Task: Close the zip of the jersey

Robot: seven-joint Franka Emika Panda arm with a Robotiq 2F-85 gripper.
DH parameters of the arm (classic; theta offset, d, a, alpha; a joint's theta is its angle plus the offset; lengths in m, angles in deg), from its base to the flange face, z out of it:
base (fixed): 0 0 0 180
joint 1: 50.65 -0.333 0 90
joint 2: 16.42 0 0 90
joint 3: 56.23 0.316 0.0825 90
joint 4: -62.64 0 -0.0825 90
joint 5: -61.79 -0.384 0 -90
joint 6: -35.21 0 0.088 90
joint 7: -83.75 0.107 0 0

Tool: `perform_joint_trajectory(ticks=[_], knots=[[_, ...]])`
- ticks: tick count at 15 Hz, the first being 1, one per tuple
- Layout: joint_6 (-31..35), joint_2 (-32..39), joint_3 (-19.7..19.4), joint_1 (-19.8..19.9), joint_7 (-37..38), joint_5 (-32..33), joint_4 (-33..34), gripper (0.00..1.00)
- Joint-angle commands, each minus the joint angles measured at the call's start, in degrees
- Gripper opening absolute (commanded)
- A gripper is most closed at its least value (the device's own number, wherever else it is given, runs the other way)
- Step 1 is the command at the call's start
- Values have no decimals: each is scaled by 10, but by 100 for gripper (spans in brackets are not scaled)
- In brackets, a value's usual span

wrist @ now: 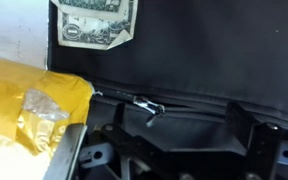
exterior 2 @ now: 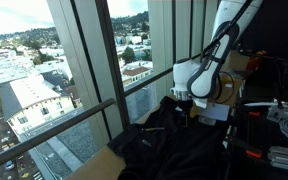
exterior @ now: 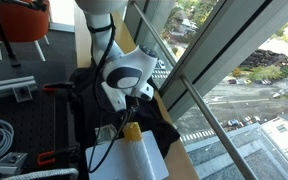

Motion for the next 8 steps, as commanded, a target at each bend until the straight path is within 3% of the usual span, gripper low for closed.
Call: perform_joint_trajectory(ticks=[1, 5, 6, 8], knots=[[-5, -8, -5, -5, 2, 5, -7, 100], [-1, -11, -6, -6, 2, 7, -16, 98], [-1, -12, -6, -6, 2, 7, -18, 73], [0, -13, -5, -6, 1, 7, -20, 71]])
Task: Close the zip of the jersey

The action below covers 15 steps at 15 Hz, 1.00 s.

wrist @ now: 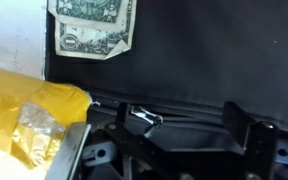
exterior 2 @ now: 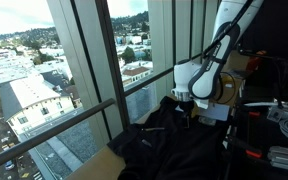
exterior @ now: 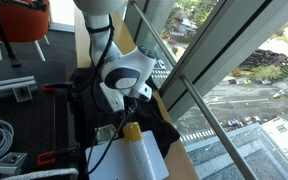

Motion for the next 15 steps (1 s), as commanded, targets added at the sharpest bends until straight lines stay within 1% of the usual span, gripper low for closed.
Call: perform_joint_trajectory(ticks=[1, 5, 9, 10, 15], knots=[[0, -13, -5, -5, 1, 7, -12, 64], [1, -12, -6, -4, -3, 9, -8, 32], [-1, -8, -10, -2, -5, 11, 2, 4], [-1, -7, -11, -2, -6, 11, 5, 0], [-3, -5, -15, 0, -8, 12, 13, 0]])
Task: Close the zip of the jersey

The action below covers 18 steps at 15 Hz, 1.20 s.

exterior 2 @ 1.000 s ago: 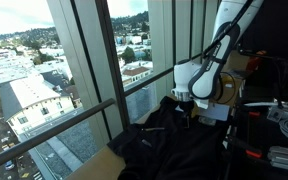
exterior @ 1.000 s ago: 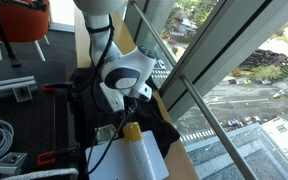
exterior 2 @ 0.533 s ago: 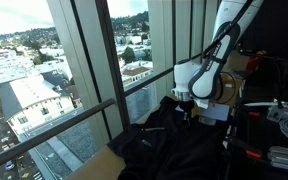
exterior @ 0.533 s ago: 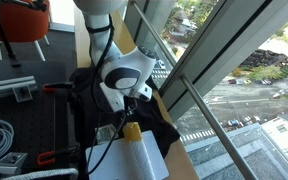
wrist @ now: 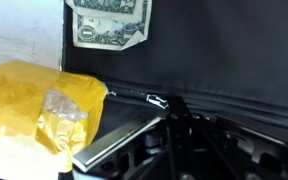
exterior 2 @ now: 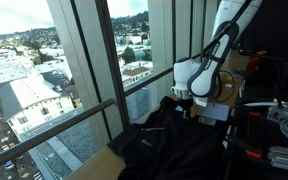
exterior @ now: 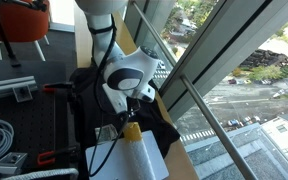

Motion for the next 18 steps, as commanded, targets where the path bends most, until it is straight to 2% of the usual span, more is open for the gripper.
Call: perform_joint_trajectory(ticks=[1, 18], knots=[[-5, -6, -4, -3, -5, 11, 4, 0], [-12, -17, 27, -48, 4, 4, 4, 0]])
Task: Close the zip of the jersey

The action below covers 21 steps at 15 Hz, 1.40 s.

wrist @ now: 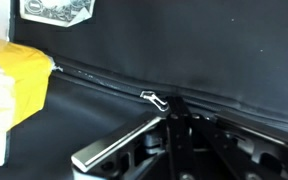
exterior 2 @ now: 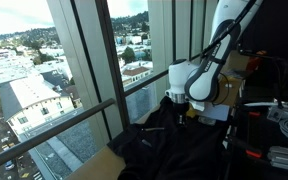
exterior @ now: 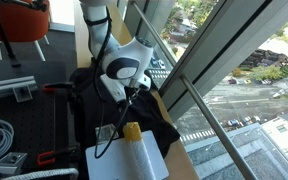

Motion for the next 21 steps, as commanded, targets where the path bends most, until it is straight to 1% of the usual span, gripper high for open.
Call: perform_joint_trajectory(ticks=[1, 8, 14, 21], knots=[[-10, -17, 18, -12, 5, 4, -2, 0], [-9, -23, 44, -33, 8, 0, -2, 0], [-4, -26, 63, -60, 11, 2, -2, 0], [-8, -15, 83, -82, 11, -2, 24, 0]])
